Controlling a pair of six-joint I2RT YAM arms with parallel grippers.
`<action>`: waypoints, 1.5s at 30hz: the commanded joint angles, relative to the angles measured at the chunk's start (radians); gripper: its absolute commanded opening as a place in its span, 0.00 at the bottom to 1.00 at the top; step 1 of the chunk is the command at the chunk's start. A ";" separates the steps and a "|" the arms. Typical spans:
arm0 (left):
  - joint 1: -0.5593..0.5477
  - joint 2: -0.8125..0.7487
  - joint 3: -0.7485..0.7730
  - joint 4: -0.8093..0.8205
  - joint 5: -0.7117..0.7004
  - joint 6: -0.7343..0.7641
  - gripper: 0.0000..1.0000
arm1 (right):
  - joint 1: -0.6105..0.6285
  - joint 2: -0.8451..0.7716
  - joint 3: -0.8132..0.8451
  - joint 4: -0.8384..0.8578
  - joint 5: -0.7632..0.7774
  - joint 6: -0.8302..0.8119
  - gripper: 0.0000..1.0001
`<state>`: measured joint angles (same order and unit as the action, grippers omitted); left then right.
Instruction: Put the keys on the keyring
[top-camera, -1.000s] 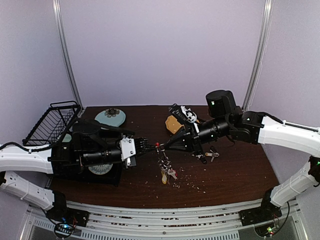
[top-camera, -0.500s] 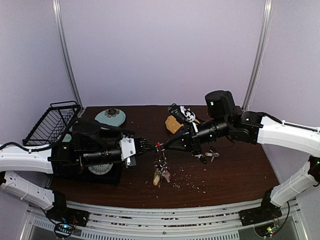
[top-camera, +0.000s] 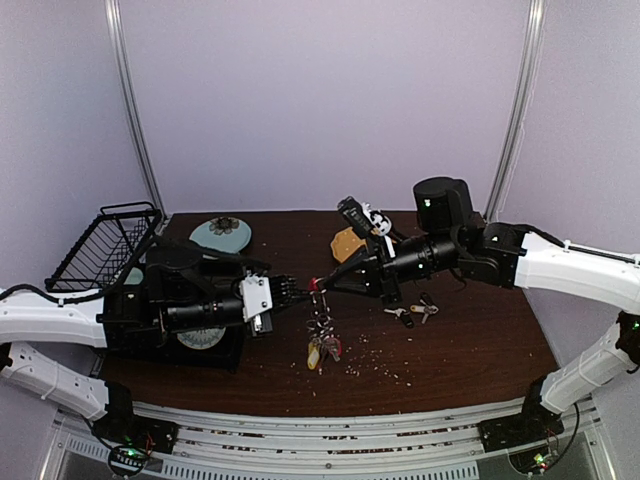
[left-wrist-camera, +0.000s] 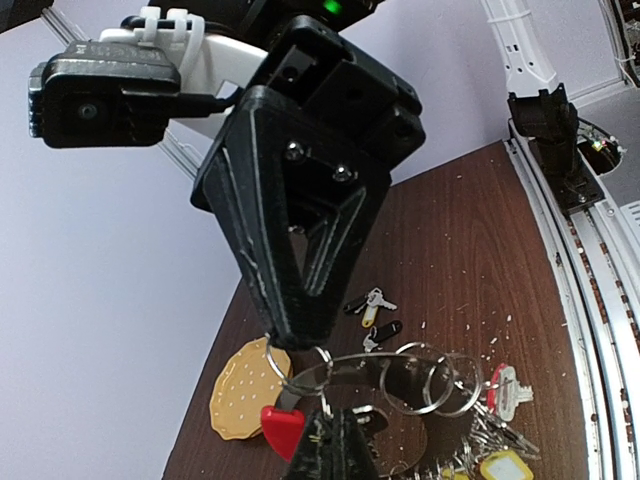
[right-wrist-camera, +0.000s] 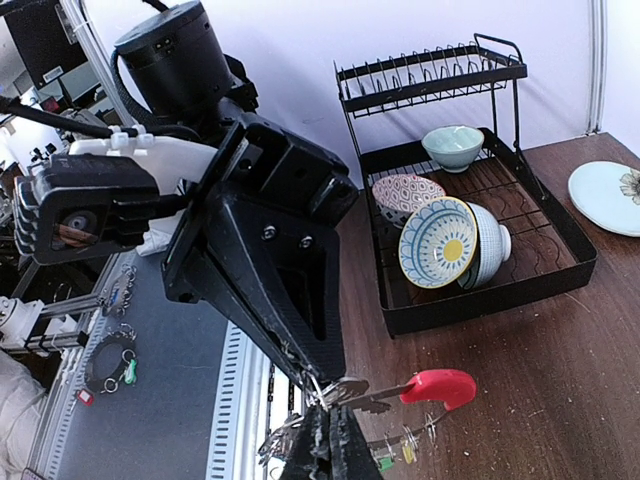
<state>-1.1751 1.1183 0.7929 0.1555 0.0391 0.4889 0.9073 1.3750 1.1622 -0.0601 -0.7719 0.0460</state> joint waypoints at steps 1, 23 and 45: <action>-0.003 0.002 -0.006 0.038 0.013 0.005 0.00 | -0.011 -0.014 0.000 0.078 0.016 0.037 0.00; -0.004 -0.005 -0.017 0.056 -0.046 0.014 0.00 | -0.013 -0.022 -0.090 0.305 0.113 0.233 0.00; -0.004 -0.036 -0.028 0.090 -0.050 -0.032 0.33 | 0.036 0.017 -0.235 0.780 0.158 0.459 0.00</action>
<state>-1.1755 1.1164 0.7753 0.2115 -0.0563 0.4740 0.9432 1.4269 0.9401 0.6220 -0.6430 0.5041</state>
